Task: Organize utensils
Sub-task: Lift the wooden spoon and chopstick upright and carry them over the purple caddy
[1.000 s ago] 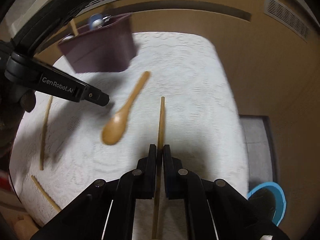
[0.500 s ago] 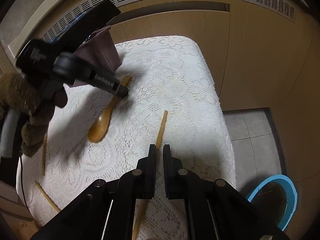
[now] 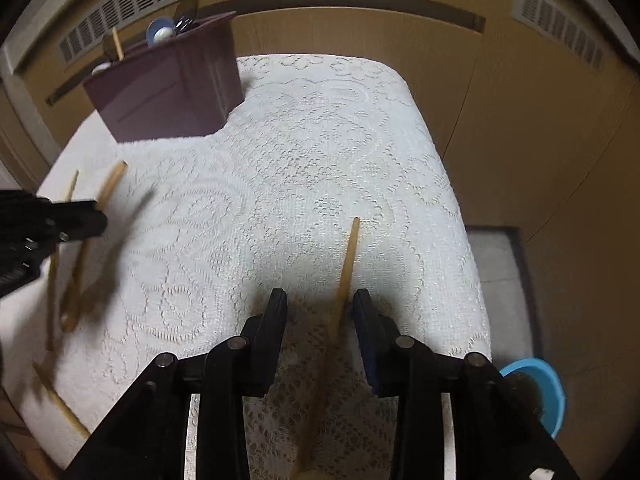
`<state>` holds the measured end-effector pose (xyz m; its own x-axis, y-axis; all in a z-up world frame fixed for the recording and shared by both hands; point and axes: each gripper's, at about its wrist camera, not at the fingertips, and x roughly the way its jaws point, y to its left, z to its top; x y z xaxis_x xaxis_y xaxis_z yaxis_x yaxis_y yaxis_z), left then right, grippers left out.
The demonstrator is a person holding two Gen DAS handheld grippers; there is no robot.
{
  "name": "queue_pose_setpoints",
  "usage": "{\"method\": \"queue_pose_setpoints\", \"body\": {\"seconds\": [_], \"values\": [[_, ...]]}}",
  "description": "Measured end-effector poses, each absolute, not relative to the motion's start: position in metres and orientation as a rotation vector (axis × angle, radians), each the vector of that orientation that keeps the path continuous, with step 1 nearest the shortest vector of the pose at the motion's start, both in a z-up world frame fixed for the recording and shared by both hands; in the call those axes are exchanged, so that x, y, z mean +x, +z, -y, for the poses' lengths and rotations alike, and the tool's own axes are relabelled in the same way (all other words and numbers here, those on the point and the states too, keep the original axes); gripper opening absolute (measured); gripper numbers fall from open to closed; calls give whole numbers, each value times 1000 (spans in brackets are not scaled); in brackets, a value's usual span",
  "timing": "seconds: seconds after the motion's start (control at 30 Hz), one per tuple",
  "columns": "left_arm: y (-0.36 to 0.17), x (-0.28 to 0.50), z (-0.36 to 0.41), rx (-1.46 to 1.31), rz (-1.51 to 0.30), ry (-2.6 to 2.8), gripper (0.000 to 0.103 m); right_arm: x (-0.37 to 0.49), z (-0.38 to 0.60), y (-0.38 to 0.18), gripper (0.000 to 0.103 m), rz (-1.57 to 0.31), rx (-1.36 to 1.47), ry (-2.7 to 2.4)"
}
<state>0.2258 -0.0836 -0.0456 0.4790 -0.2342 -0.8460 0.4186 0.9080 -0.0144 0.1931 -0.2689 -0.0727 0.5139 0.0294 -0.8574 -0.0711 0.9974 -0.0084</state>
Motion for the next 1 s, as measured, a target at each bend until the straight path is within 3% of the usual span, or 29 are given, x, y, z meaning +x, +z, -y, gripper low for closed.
{"method": "queue_pose_setpoints", "body": {"seconds": [0.1, 0.13, 0.6, 1.0], "values": [[-28, 193, 55, 147, -935, -402, 11, 188, 264, -71, 8, -1032, -70, 93], [-29, 191, 51, 132, -923, -400, 11, 187, 261, -70, 6, -1035, -82, 102], [27, 132, -35, -82, -750, -295, 11, 138, 233, 14, 6, -839, 20, 303], [182, 156, -34, -5, -421, -308, 11, 151, 197, 172, 6, -440, -41, 379]]}}
